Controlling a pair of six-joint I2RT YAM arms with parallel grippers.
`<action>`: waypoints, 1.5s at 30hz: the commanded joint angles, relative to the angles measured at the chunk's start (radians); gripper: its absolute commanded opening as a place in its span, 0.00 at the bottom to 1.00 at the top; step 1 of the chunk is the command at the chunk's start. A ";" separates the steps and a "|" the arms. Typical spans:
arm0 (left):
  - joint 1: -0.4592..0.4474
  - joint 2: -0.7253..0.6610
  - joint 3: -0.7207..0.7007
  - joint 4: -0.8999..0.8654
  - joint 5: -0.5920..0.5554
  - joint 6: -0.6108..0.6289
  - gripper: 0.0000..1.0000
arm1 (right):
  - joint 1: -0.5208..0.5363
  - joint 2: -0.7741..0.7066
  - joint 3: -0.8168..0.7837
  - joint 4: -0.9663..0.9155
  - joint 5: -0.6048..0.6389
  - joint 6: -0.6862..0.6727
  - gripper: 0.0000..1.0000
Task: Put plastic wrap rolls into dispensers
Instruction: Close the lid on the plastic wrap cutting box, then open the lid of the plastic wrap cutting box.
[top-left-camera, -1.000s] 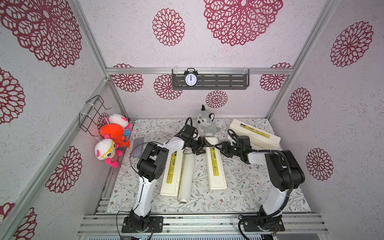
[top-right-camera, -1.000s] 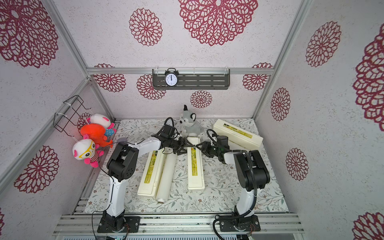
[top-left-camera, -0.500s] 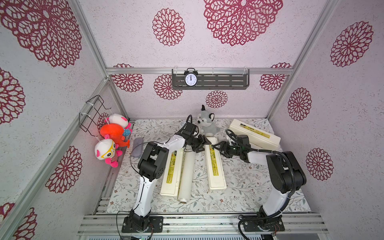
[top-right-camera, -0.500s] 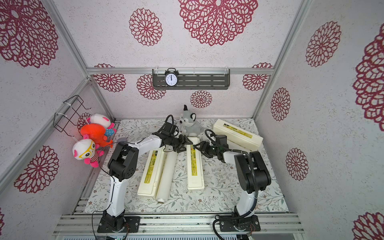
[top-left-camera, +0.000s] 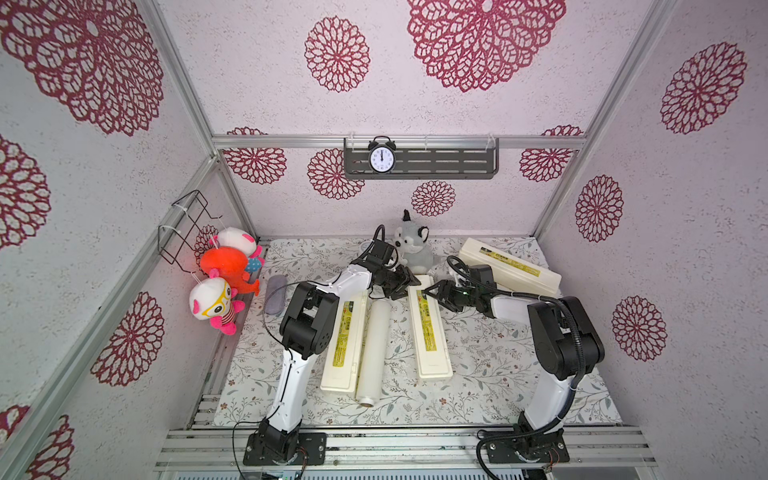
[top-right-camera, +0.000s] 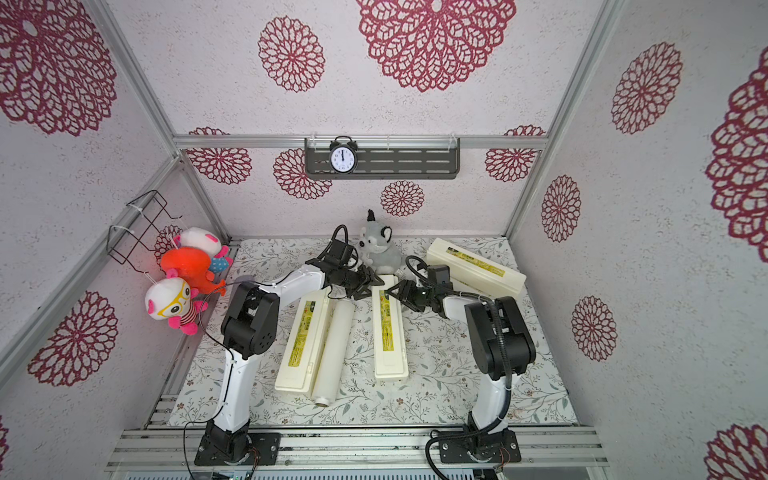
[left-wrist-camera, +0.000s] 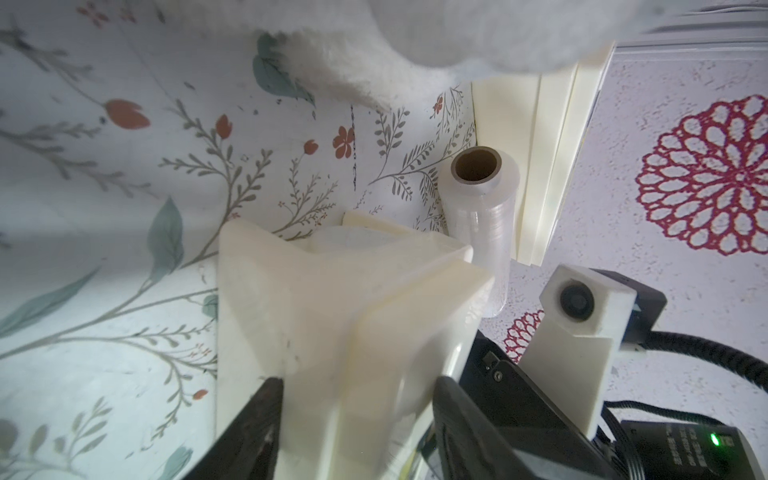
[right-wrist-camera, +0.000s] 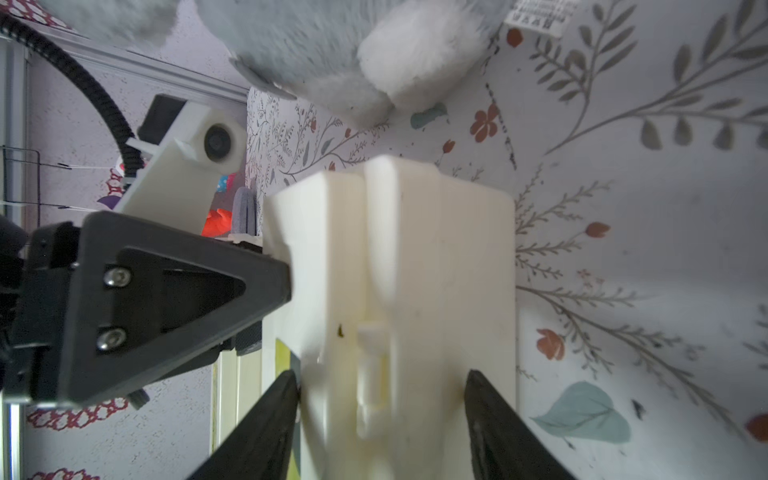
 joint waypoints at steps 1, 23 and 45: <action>-0.029 0.030 -0.004 0.011 0.009 -0.009 0.56 | 0.046 0.001 0.022 0.070 -0.152 0.040 0.62; 0.063 -0.181 -0.221 0.199 0.025 -0.018 0.67 | 0.270 -0.217 0.137 -0.618 0.590 -0.250 0.99; 0.111 -0.241 -0.398 0.392 0.091 -0.070 0.66 | 0.357 -0.207 0.194 -0.600 0.512 -0.164 0.98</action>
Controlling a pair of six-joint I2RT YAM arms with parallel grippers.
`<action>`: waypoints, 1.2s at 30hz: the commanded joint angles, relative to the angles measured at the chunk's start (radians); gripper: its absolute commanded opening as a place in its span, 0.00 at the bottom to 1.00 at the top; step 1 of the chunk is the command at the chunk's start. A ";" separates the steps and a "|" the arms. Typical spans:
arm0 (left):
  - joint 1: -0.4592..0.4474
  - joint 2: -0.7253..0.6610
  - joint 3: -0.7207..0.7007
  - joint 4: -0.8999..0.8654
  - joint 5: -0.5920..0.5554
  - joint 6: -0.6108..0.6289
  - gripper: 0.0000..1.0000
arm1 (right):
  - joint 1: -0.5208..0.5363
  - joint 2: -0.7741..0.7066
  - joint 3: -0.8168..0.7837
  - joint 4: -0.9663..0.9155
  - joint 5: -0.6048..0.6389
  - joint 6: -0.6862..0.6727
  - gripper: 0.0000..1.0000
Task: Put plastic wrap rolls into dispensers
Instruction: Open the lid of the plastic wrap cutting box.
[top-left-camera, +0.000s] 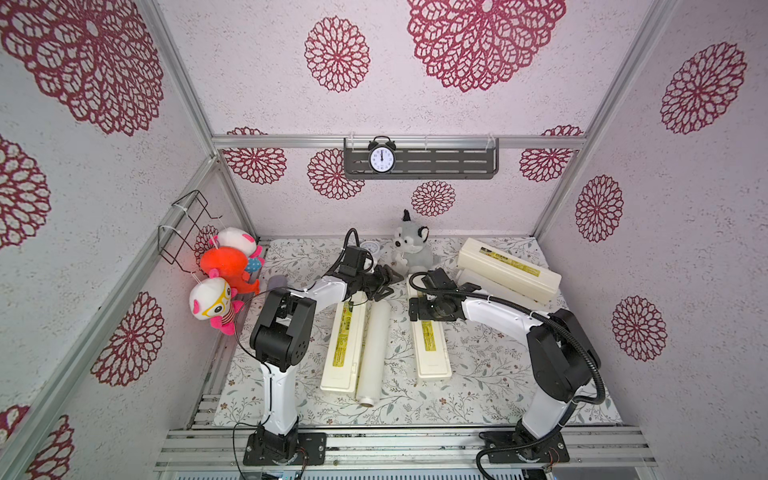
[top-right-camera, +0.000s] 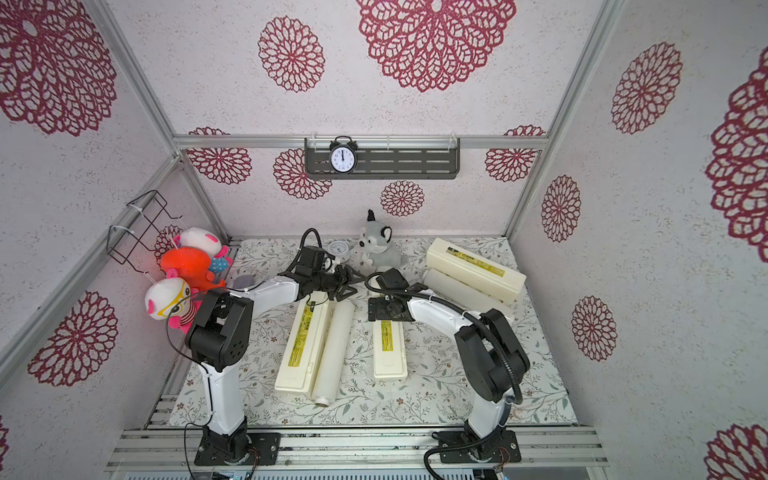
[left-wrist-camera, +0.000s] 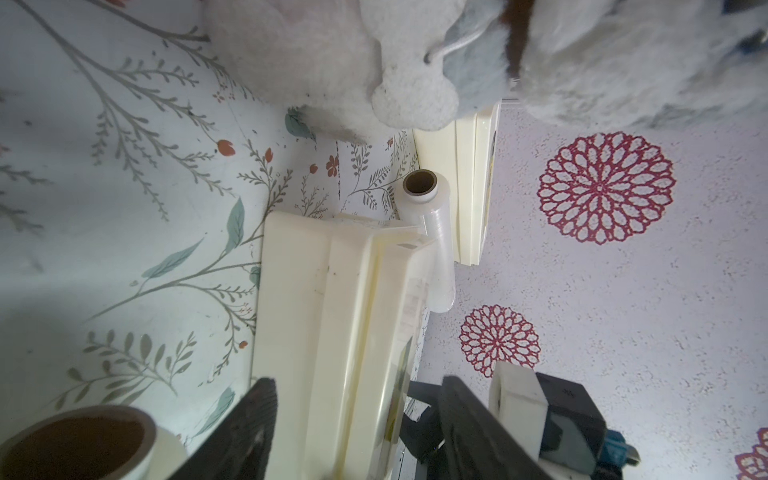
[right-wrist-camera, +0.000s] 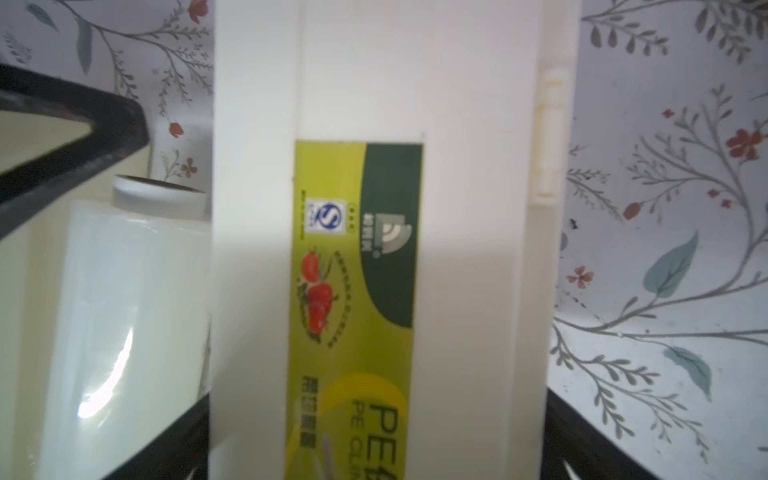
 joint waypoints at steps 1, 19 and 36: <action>-0.006 -0.007 -0.005 0.043 0.014 -0.015 0.66 | -0.007 -0.104 -0.015 0.083 -0.179 0.034 0.98; -0.073 0.069 0.045 -0.058 -0.029 -0.011 0.60 | -0.190 -0.297 -0.284 0.495 -0.572 0.218 0.99; -0.135 0.101 0.063 -0.058 0.001 -0.028 0.64 | -0.223 -0.320 -0.271 0.389 -0.492 0.157 0.99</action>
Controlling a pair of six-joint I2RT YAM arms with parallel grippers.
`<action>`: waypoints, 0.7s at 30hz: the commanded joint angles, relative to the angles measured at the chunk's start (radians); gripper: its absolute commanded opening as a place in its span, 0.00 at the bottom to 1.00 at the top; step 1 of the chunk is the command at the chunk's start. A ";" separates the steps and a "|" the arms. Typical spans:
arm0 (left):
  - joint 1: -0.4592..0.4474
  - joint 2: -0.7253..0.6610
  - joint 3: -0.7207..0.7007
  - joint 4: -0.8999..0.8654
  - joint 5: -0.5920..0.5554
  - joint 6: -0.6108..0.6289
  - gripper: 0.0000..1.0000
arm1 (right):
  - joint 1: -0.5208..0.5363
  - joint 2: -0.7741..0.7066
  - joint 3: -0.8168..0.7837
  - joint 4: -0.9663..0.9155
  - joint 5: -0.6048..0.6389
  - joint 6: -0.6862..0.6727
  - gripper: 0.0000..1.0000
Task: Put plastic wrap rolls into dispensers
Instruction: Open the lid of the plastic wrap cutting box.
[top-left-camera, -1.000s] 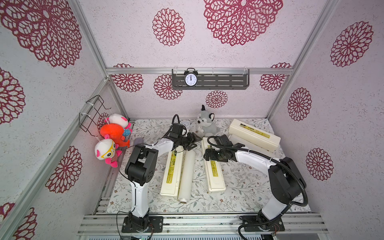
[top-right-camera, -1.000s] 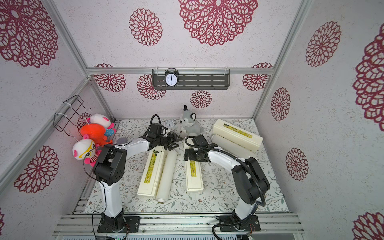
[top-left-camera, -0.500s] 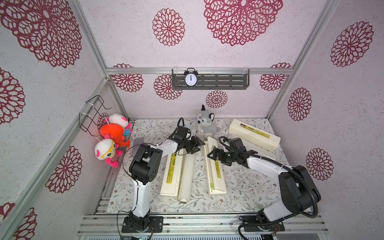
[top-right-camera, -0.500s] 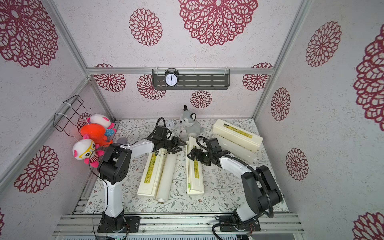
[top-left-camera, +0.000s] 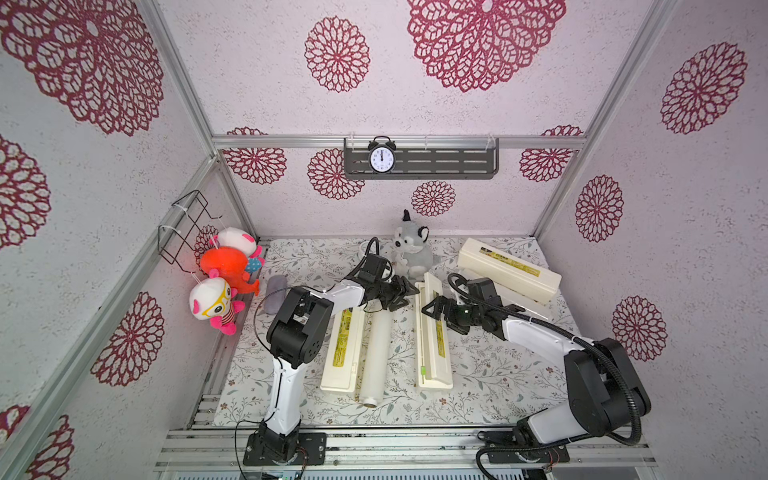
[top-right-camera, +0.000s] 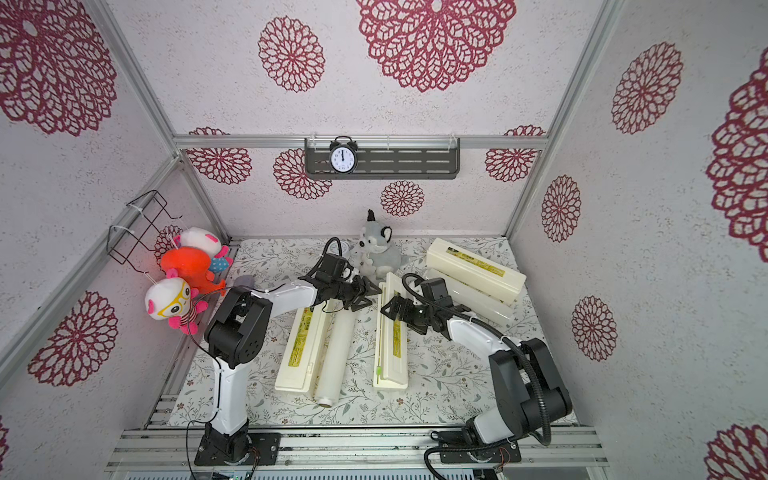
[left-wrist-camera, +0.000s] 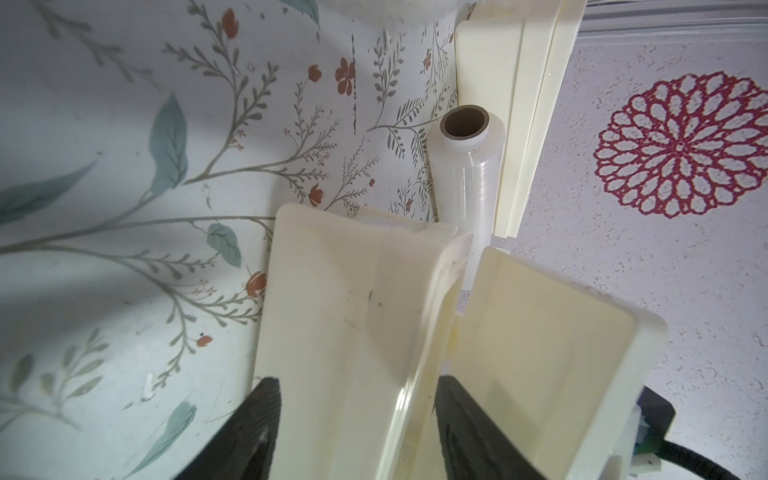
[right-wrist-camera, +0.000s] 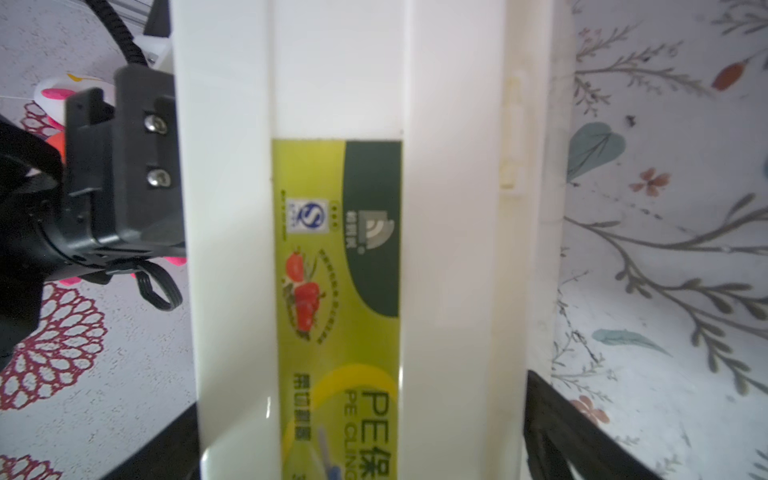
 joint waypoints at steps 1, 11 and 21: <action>-0.020 0.009 0.004 -0.012 0.027 -0.007 0.64 | 0.011 -0.056 0.096 0.051 -0.013 -0.034 0.99; -0.059 -0.027 0.055 -0.049 0.094 0.037 0.70 | 0.054 0.002 0.192 -0.079 0.073 -0.099 0.99; -0.057 -0.038 0.054 -0.089 0.079 0.069 0.71 | 0.085 0.070 0.242 -0.182 0.169 -0.164 0.99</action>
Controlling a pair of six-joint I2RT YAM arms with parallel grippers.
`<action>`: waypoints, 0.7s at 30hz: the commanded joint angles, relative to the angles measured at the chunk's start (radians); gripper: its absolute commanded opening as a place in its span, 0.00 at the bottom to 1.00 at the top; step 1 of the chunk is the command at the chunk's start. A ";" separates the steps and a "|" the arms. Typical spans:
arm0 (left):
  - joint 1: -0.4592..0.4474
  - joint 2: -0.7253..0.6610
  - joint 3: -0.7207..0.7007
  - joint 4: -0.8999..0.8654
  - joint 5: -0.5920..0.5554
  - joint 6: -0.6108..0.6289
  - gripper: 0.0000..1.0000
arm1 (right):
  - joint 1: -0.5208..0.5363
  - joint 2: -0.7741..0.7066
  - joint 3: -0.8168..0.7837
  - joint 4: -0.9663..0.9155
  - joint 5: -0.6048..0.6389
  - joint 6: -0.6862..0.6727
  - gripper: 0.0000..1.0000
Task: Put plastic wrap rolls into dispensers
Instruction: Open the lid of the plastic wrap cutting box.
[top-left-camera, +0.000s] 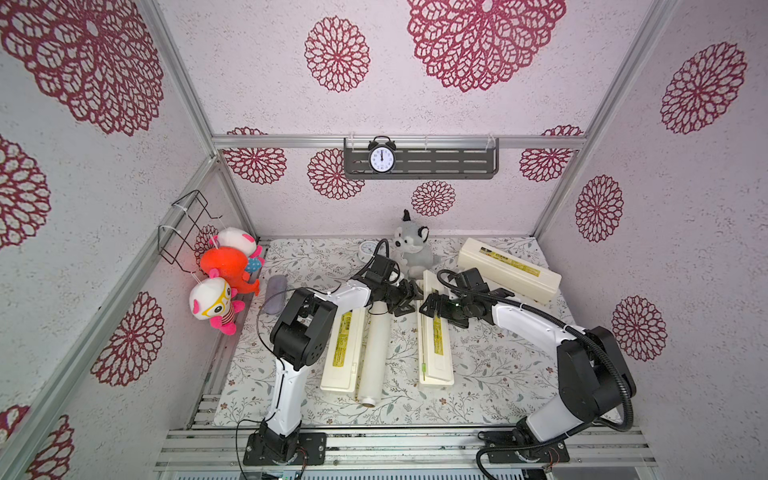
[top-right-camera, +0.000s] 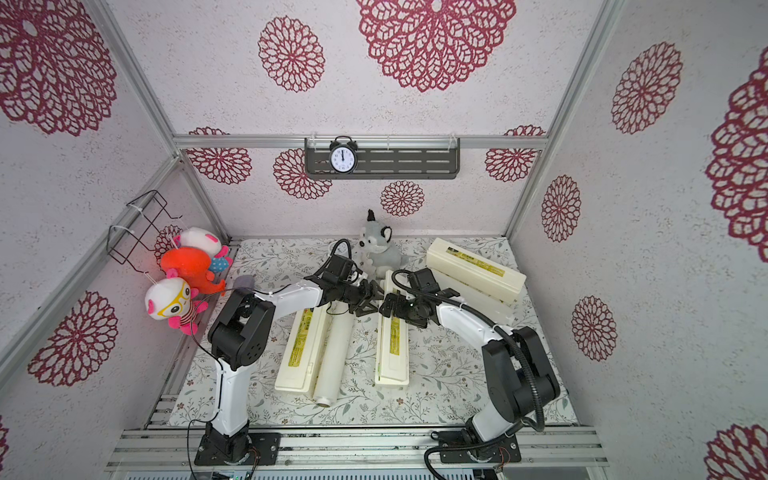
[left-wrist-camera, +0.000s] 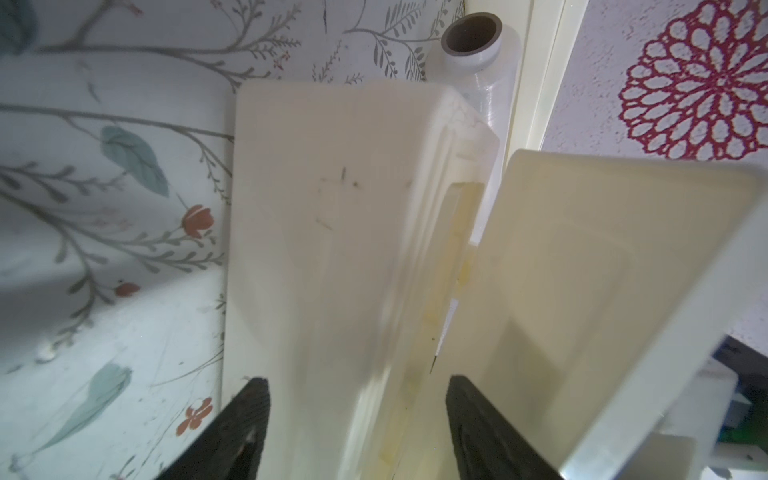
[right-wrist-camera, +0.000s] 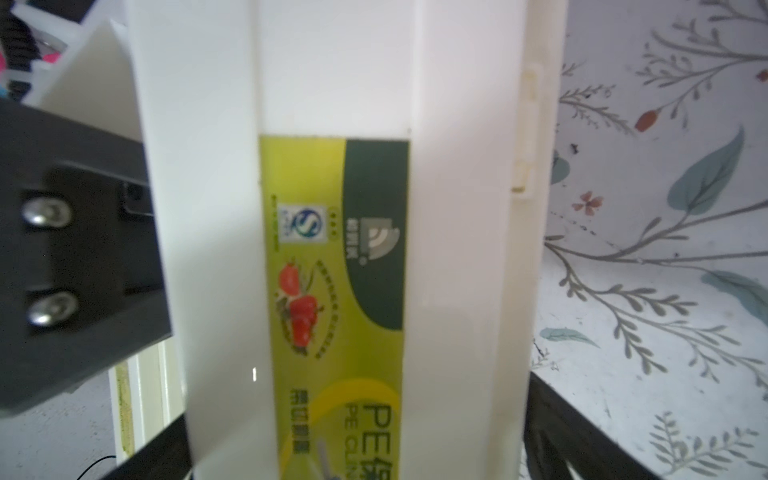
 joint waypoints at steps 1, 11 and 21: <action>-0.012 -0.032 0.015 0.003 0.019 0.025 0.70 | 0.016 -0.028 0.038 0.090 -0.016 -0.056 0.99; -0.010 -0.004 -0.027 0.011 -0.006 0.021 0.62 | 0.030 -0.044 0.005 0.111 0.075 -0.079 0.99; -0.007 0.008 -0.049 0.009 -0.017 0.023 0.58 | 0.091 0.042 0.089 -0.047 0.344 -0.100 0.99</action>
